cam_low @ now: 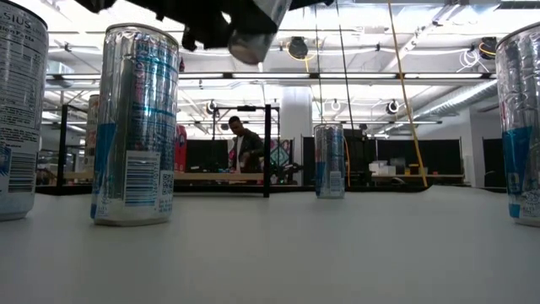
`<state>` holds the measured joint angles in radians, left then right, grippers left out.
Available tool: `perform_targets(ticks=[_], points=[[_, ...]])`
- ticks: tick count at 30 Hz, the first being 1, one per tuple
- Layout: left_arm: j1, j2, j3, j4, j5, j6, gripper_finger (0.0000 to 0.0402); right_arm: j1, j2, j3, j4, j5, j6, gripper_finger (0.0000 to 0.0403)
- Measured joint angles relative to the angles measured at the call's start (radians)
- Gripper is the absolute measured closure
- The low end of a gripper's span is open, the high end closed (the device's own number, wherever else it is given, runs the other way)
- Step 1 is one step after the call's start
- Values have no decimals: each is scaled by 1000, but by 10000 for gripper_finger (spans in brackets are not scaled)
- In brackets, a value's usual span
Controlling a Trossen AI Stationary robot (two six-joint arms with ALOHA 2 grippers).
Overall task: Place canned beverage on shelf
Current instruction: Put the top white-blue soda can on the shelf
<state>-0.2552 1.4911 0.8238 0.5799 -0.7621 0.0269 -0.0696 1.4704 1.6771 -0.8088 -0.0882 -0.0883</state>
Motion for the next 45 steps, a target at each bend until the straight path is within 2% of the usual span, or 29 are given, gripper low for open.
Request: perform_targets(ticks=[4,7,11,15,22,27,32,40,45], points=[[-26,-61,0,-33,92,0,150,0,-46,-101,56,-115,-22,102],[-28,-91,2,-23,229,0,150,1,-98,-244,246,-219,-47,104],[-14,-99,1,-26,392,-20,150,11,-155,-440,616,-334,-22,105],[12,-99,1,-26,538,-31,150,42,-167,-572,906,-335,-18,105],[61,-99,1,-48,718,-75,150,102,-133,-653,1182,-334,-12,106],[79,-99,1,-47,790,-75,150,138,-93,-653,1258,-334,-48,118],[86,-99,1,-49,876,-74,150,158,-84,-653,1262,-329,-86,152],[84,-99,1,-61,879,-36,150,175,-83,-654,1272,-324,-114,223],[84,-99,1,-62,861,-19,132,175,-83,-654,1271,-328,-112,240]])
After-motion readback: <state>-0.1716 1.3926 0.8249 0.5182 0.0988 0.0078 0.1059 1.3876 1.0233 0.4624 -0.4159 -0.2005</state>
